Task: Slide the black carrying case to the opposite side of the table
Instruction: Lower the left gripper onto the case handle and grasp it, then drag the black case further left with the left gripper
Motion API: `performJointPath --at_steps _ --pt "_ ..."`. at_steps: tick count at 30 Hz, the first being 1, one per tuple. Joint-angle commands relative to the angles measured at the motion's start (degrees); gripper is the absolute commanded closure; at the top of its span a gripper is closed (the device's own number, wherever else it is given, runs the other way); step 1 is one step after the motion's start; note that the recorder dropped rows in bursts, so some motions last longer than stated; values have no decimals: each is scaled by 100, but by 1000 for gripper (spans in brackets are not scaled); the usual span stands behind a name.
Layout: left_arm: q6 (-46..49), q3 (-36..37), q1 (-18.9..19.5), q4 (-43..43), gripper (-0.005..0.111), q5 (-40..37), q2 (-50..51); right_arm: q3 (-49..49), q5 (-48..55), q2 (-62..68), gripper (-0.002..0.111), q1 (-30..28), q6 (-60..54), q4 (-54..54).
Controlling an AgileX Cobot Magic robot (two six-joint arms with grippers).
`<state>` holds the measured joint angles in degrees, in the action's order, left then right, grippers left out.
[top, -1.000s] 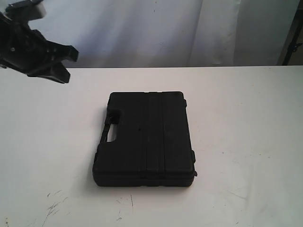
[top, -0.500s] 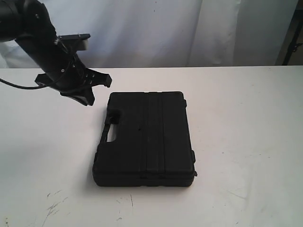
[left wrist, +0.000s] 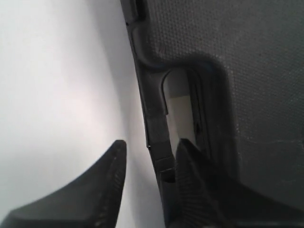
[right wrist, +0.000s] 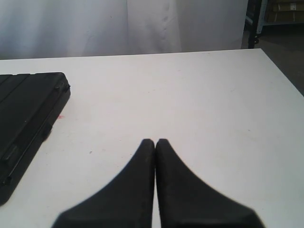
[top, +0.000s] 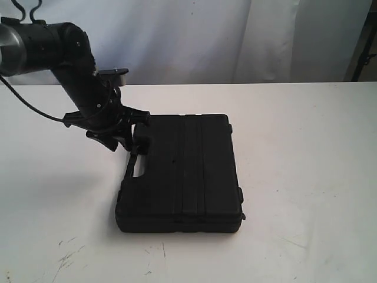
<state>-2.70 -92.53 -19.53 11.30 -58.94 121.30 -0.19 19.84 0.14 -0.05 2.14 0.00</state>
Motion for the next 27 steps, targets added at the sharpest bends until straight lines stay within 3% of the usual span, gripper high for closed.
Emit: performJointPath --at_steps 1,12,15,19,27 --pt "-103 -54 -176 -17 72 65 153 19 -3 -14 108 -41 -7 -68" --pt "-676 -293 -273 -555 72 7 415 19 -3 -14 108 -41 -7 -68" --pt "-736 -293 -273 -676 65 -2 415 19 -3 -14 108 -41 -7 -68" --pt "-736 -293 -273 -499 56 -2 415 19 -3 -14 108 -41 -7 -68" --pt "-641 -293 -273 -339 56 65 415 19 -3 -14 108 -41 -7 -68"
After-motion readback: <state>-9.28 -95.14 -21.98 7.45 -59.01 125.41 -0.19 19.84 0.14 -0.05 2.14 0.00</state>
